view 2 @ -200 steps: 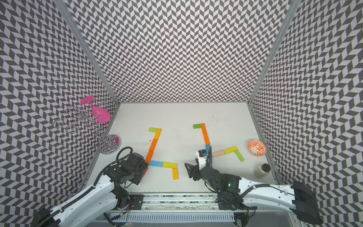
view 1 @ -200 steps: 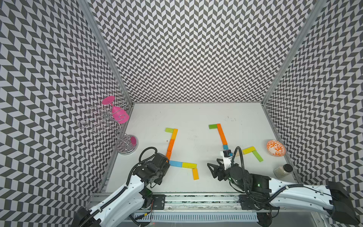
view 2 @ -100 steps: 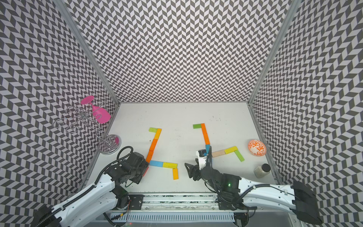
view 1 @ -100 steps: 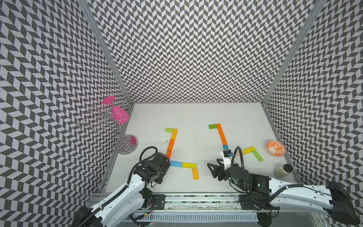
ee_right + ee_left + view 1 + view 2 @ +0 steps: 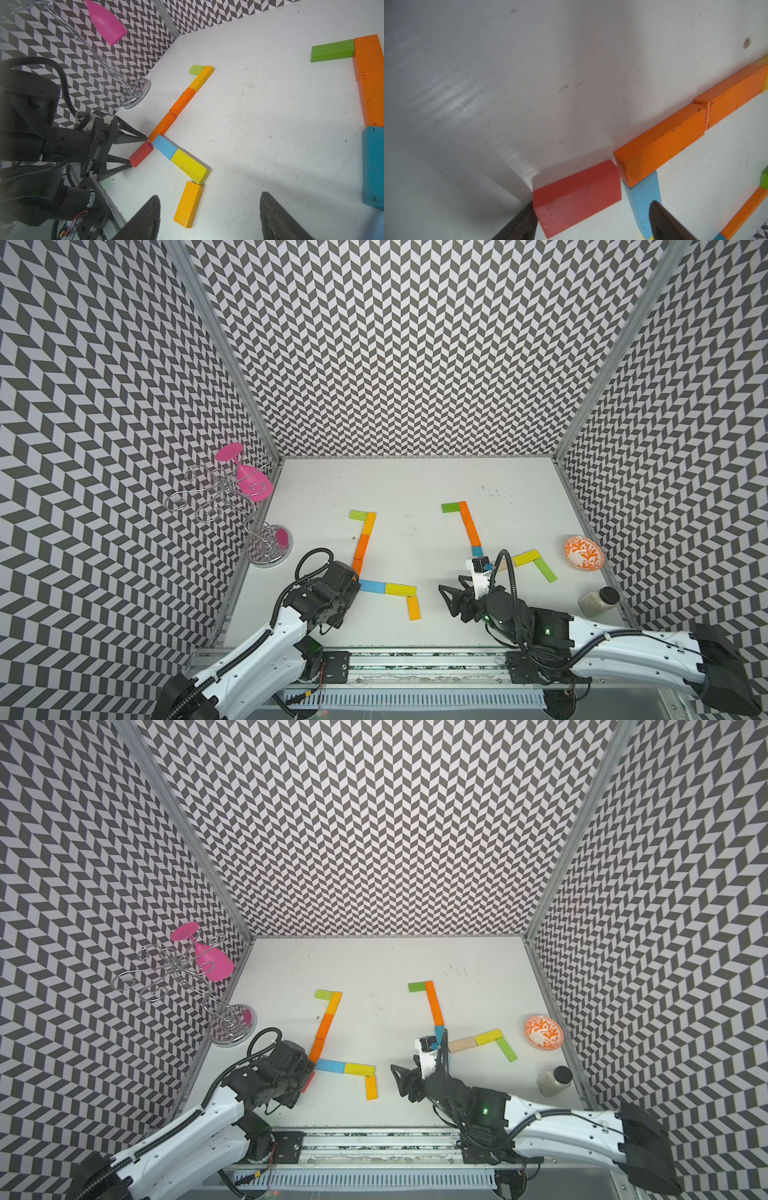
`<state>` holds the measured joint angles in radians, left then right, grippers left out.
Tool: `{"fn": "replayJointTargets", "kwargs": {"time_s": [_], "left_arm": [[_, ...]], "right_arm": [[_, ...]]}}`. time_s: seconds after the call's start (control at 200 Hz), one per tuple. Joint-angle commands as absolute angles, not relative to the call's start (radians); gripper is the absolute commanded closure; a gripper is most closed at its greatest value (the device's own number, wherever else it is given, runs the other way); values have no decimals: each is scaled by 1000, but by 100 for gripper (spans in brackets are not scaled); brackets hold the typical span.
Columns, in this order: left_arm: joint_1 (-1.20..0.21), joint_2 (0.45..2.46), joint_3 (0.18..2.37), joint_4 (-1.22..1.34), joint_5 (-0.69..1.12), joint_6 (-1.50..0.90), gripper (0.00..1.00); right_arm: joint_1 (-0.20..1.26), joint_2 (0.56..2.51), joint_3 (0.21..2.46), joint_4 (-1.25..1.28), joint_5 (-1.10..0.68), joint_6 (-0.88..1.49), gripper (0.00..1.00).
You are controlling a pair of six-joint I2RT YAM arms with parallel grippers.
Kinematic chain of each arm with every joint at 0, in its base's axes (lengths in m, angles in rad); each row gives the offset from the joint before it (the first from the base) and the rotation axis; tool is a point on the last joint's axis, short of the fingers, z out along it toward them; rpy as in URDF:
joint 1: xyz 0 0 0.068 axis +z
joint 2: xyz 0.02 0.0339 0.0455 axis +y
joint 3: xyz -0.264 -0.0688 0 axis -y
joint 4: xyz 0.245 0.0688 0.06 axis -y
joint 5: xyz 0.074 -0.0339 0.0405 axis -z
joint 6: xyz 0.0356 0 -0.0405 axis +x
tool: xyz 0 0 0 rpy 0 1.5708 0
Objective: Assemble a giraffe with building blocks
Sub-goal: Assemble the building block at the center of the board, then reset both arms
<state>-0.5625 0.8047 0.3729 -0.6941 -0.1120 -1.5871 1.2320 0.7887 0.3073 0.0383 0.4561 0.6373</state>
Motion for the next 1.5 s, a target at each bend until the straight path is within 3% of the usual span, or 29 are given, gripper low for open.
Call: {"fn": "replayJointTargets", "kwargs": {"time_s": [0.0, 0.451, 0.666, 1.172, 1.352, 1.497], "left_arm": [[-558, 814, 399, -684, -132, -1583, 15], [-558, 825, 415, -685, -133, -1562, 12], [-558, 803, 444, -728, -133, -1544, 0], [-561, 678, 624, -920, -206, -1460, 0], [-561, 718, 746, -880, -319, -1294, 0], [-559, 811, 871, -724, -469, -1018, 0]], "right_arm": [[1229, 776, 295, 69, 466, 650, 26], [1229, 776, 295, 66, 465, 653, 26], [1229, 775, 301, 55, 468, 652, 26], [1228, 822, 374, 20, 507, 626, 26], [1197, 835, 427, 12, 523, 582, 26], [1075, 838, 473, 15, 496, 506, 26]]}}
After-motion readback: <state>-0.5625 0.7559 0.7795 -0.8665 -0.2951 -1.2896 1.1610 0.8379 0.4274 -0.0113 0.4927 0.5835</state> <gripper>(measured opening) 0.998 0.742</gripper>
